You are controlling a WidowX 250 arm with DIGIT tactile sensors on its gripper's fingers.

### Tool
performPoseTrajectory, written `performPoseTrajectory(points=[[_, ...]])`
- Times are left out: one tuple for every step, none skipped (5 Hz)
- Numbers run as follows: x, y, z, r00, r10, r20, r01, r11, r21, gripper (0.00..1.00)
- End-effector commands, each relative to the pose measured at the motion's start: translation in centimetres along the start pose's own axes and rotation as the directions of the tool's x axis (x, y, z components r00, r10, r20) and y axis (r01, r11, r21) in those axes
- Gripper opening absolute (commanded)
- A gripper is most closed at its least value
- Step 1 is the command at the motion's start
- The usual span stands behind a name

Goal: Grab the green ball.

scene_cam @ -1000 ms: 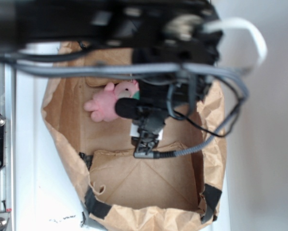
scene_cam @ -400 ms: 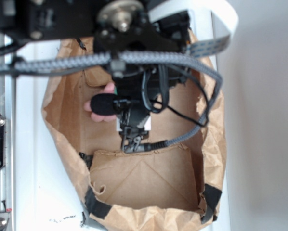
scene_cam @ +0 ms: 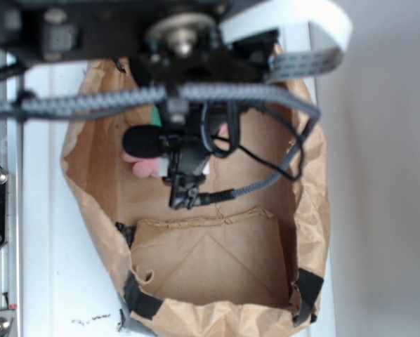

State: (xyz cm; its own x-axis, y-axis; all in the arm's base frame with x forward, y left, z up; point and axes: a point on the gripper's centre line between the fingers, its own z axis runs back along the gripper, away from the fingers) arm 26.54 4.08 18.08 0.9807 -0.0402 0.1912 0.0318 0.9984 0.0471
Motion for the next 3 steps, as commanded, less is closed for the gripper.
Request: performPoseTrajectory(points=[[0.97,-0.51,2.46,0.995,-0.014,0.099,0.012,1.0,0.028,0.0],[1.05,-0.82,2.39,0.995,-0.015,0.099,0.014,1.0,0.018,0.0],[1.12,-1.07,2.0,0.994,-0.016,0.108,0.014,1.0,0.02,0.0]])
